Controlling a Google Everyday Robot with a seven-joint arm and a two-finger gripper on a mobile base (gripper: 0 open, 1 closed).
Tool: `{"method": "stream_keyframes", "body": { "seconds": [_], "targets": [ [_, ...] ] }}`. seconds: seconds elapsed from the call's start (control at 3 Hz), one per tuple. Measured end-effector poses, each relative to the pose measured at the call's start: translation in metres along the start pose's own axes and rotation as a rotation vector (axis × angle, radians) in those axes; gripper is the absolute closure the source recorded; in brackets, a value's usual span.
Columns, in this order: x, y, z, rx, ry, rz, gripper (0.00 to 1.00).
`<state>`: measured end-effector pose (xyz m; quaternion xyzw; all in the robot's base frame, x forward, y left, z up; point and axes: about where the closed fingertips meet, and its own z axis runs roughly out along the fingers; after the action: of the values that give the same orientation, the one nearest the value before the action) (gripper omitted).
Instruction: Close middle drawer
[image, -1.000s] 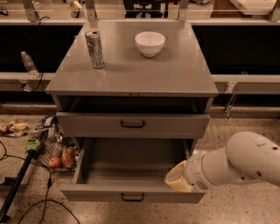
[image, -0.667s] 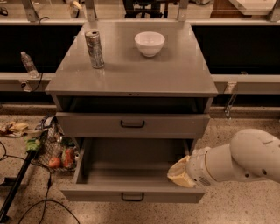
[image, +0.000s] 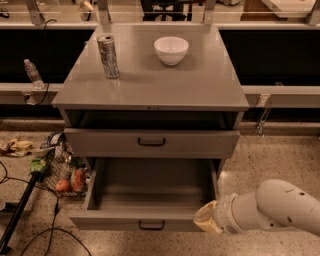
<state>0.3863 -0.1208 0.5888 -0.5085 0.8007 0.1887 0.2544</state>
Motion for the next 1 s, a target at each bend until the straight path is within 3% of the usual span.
{"method": "stream_keyframes", "body": {
  "seconds": [0.33,0.67,1.0],
  "targets": [
    [0.037,-0.012,0.051,-0.001,-0.011,-0.076,1.0],
    [0.061,-0.014,0.08,-0.002,0.007,-0.127,1.0],
    [0.088,-0.017,0.095,0.052,0.054,-0.159,1.0]
  ]
}}
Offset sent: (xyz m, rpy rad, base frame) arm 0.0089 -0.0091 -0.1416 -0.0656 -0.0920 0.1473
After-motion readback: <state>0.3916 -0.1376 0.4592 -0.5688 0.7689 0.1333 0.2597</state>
